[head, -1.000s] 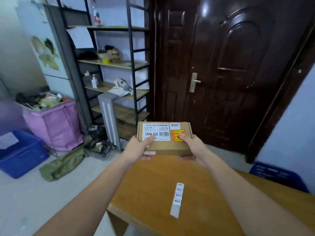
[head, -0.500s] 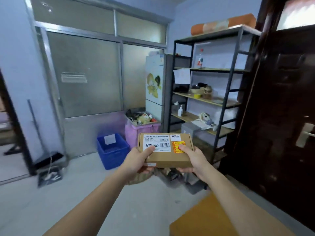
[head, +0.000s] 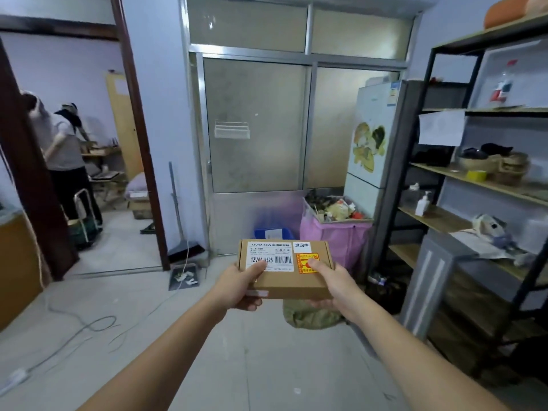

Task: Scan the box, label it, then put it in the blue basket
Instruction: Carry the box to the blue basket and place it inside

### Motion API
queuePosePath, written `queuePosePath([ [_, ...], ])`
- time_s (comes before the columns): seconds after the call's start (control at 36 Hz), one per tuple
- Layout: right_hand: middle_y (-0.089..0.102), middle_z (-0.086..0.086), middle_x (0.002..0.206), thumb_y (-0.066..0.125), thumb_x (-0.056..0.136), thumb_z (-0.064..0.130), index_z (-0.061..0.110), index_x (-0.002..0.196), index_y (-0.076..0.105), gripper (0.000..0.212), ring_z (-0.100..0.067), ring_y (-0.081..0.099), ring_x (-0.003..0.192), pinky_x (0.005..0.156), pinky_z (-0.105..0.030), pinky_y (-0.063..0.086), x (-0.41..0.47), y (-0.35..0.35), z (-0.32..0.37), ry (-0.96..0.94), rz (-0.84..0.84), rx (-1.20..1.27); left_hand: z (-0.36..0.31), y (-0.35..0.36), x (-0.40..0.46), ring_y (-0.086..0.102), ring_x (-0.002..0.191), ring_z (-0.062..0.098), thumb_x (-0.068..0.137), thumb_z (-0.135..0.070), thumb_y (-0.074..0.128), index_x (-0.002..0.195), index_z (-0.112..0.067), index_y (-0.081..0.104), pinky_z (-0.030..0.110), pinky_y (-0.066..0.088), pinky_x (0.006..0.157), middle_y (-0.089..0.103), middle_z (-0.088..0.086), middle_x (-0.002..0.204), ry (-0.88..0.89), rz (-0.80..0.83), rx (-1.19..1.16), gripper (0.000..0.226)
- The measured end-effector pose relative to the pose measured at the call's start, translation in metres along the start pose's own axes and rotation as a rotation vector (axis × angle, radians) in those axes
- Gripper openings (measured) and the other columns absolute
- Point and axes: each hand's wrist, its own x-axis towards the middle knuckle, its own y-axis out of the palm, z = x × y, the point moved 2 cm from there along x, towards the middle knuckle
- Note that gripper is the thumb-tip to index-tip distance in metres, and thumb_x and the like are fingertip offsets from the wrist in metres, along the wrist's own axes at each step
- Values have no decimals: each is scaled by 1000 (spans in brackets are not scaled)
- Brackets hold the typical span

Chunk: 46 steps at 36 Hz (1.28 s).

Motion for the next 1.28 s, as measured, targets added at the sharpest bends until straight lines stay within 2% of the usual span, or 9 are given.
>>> queuePosePath([
  [0.19, 82, -4, 87, 79, 79, 51, 23, 120, 60, 53, -28, 81, 76, 61, -47, 63, 81, 17, 2, 20, 104, -39, 1, -22, 59, 80, 75, 28, 88, -49, 75, 117, -24, 62, 42, 67, 68, 82, 5, 94, -39, -72, -49, 41],
  [0.33, 79, -12, 103, 79, 83, 47, 24, 121, 60, 48, -30, 81, 77, 61, -47, 64, 140, 45, 1, 49, 143, -63, 10, -48, 111, 79, 88, 27, 86, -45, 77, 127, -23, 58, 42, 66, 69, 77, 8, 111, -133, -105, -82, 50],
  [0.64, 81, -14, 104, 79, 86, 42, 20, 125, 61, 49, -36, 80, 87, 69, -50, 64, 291, 111, 12, 100, 211, -75, 13, -115, 251, 80, 83, 26, 86, -51, 77, 132, -19, 54, 43, 66, 70, 79, 7, 109, -105, -129, -61, 61],
  [0.72, 81, -11, 102, 83, 80, 41, 22, 126, 62, 53, -32, 80, 89, 70, -51, 64, 332, 120, 13, 143, 190, -30, 9, -127, 293, 80, 82, 28, 89, -49, 75, 130, -18, 56, 43, 67, 69, 81, 7, 103, -100, -86, -26, 56],
  [0.83, 82, -5, 95, 81, 65, 66, 27, 115, 68, 65, -28, 81, 81, 64, -49, 64, 373, 128, 18, 106, 122, -55, 4, -133, 343, 80, 80, 28, 91, -48, 73, 126, -18, 58, 44, 67, 68, 81, 6, 98, -97, -55, 3, 48],
  [0.89, 82, -2, 88, 79, 61, 71, 28, 114, 66, 70, -30, 80, 76, 61, -47, 64, 397, 131, 20, 75, 82, -101, 2, -136, 374, 80, 80, 26, 91, -50, 72, 127, -19, 56, 42, 67, 68, 80, 6, 103, -100, -37, 27, 50],
  [0.94, 82, -5, 87, 79, 61, 70, 25, 115, 64, 72, -34, 80, 73, 57, -47, 63, 423, 131, 22, 59, 45, -125, 2, -138, 405, 80, 79, 24, 90, -51, 73, 128, -20, 53, 41, 67, 68, 79, 6, 106, -106, -26, 38, 53],
  [1.08, 80, -12, 101, 80, 66, 67, 23, 120, 61, 72, -35, 80, 77, 58, -46, 64, 495, 132, 24, 72, 20, -131, 8, -142, 490, 80, 82, 24, 87, -52, 76, 132, -23, 50, 43, 67, 71, 75, 5, 114, -115, 7, 57, 59],
  [1.28, 81, -8, 101, 75, 78, 66, 25, 125, 59, 64, -33, 80, 80, 57, -40, 62, 609, 129, 33, 97, 63, -197, 14, -150, 614, 78, 91, 21, 80, -55, 80, 128, -25, 56, 41, 66, 77, 76, 1, 113, -183, 35, 86, 61],
])
